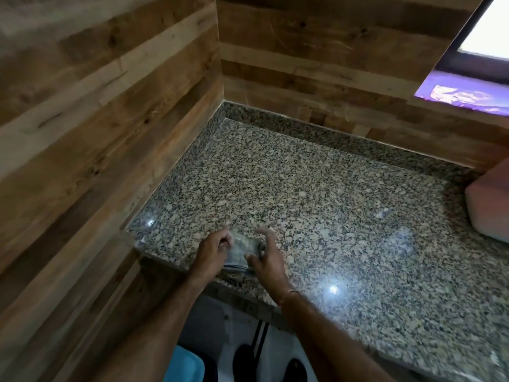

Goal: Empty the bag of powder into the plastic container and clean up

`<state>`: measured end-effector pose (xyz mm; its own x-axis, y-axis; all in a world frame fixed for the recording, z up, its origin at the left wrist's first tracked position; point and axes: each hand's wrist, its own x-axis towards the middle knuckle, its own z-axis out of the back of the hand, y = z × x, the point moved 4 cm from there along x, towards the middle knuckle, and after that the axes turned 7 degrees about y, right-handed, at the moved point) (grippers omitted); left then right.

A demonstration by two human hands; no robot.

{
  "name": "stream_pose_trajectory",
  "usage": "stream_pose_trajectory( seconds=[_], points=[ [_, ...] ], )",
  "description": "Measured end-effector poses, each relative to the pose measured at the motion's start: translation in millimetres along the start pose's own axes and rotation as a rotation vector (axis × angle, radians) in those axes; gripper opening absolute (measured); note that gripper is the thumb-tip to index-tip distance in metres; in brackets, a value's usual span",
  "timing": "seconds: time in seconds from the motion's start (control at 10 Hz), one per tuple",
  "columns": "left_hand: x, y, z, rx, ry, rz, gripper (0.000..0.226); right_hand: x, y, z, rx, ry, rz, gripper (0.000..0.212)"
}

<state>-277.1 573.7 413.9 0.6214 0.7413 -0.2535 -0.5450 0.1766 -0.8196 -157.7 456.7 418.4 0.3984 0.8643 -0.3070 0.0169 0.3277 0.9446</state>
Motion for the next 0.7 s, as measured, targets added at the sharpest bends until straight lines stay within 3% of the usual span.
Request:
stream_pose_trajectory(
  seconds=[0.1,0.2,0.3,0.4,0.6,0.7],
  points=[
    [2.2,13.3,-3.9,0.012,0.038,0.007,0.032,5.7,-10.1,-12.7,-0.202,0.025,0.028,0.050],
    [8.3,23.3,-6.9,0.135,0.148,-0.020,0.067,13.7,-23.6,-17.1,-0.506,0.018,-0.014,0.038],
    [8.2,30.3,-7.5,0.351,0.163,-0.039,0.080,15.5,-35.5,-18.9,-0.657,-0.023,-0.046,0.044],
    [6.7,33.2,-5.6,0.560,0.086,-0.004,0.069,10.2,-36.0,-16.5,-0.828,-0.087,0.024,0.056],
    [-15.7,12.1,-10.1,0.610,0.072,0.046,0.078,-19.3,-29.5,23.2,-0.812,-0.070,-0.012,0.077],
    [-34.4,-18.2,-23.2,0.686,0.003,-0.017,0.082,-49.1,-29.1,61.1,-0.826,-0.137,0.039,0.070]
  ],
)
